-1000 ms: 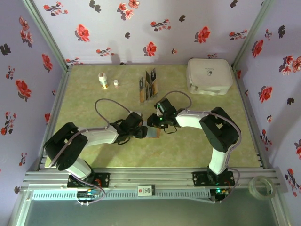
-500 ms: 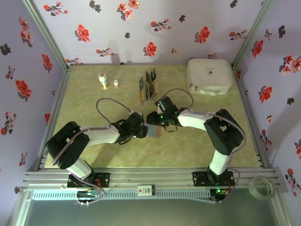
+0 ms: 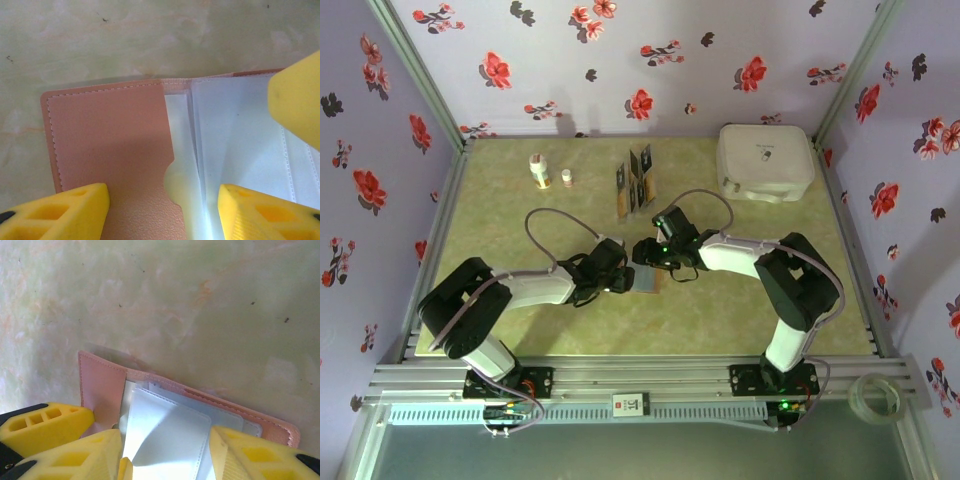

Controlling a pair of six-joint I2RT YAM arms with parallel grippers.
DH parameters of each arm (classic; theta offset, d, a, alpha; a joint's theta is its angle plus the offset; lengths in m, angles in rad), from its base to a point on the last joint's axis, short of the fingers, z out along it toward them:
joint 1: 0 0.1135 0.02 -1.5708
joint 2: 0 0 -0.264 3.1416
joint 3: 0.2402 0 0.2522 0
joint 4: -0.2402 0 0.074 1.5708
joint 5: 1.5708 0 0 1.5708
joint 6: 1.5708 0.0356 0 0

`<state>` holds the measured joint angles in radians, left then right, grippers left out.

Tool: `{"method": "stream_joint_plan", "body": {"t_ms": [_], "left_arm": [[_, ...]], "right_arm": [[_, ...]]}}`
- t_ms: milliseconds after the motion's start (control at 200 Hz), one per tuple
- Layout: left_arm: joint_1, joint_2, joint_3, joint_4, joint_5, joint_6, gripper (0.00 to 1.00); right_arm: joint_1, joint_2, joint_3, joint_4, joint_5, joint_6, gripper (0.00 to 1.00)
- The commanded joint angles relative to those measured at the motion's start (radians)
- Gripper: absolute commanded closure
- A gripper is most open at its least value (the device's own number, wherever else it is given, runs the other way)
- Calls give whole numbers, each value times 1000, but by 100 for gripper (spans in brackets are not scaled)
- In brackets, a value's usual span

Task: Put the credit cards into the card holder

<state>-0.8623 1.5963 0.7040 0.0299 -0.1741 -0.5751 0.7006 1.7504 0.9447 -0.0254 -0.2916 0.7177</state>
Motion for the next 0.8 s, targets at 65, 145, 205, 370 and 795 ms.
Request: {"method": "stream_joint_plan", "body": {"t_ms": [65, 145, 205, 370, 795], "left_arm": [[-8, 45, -30, -64, 13, 3, 39], [-8, 45, -30, -64, 12, 4, 39], [-8, 46, -30, -63, 12, 4, 39], [-7, 47, -32, -61, 11, 3, 39], [9, -87, -28, -86, 5, 1, 27]], "right_arm": [[5, 32, -9, 29, -9, 22, 50], [4, 38, -6, 32, -13, 23, 51], [5, 41, -6, 36, -18, 25, 51], [4, 45, -9, 51, -30, 35, 51], [16, -13, 1, 101, -102, 103, 53]]}}
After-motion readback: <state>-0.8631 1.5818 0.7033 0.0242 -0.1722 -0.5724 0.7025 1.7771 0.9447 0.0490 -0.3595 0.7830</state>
